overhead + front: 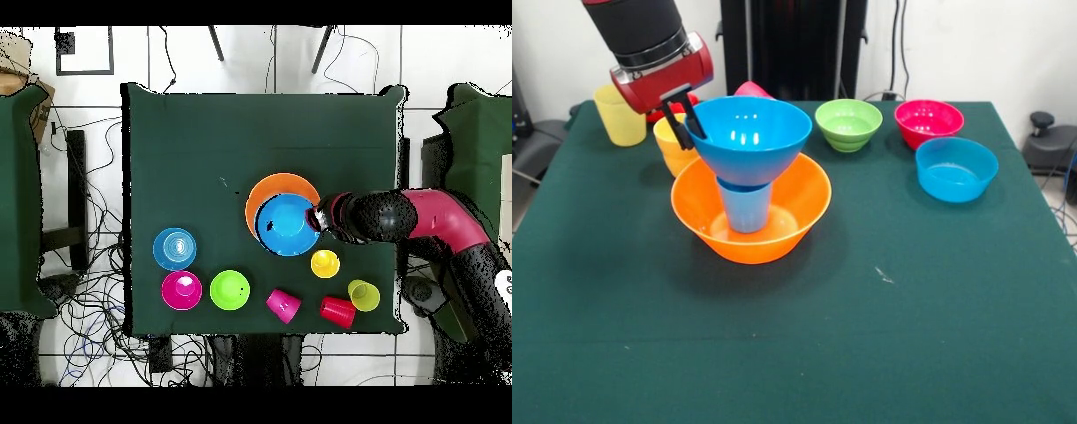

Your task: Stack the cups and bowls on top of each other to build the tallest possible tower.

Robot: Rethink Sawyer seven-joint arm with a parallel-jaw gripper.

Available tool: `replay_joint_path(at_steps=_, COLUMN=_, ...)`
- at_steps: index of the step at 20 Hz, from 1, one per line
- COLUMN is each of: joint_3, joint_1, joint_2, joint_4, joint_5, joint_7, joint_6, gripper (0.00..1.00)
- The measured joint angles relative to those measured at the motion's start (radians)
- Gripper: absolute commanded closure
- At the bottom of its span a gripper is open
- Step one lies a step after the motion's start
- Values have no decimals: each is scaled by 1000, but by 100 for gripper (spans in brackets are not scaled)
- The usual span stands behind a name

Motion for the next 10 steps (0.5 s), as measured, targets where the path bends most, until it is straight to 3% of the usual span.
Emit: replay_joint_path(at_steps=10, joint_3=-7, joint_1=0, joint_2=0, joint_4=0, joint_5=-6, joint_7=0, joint_6=-4, gripper=100)
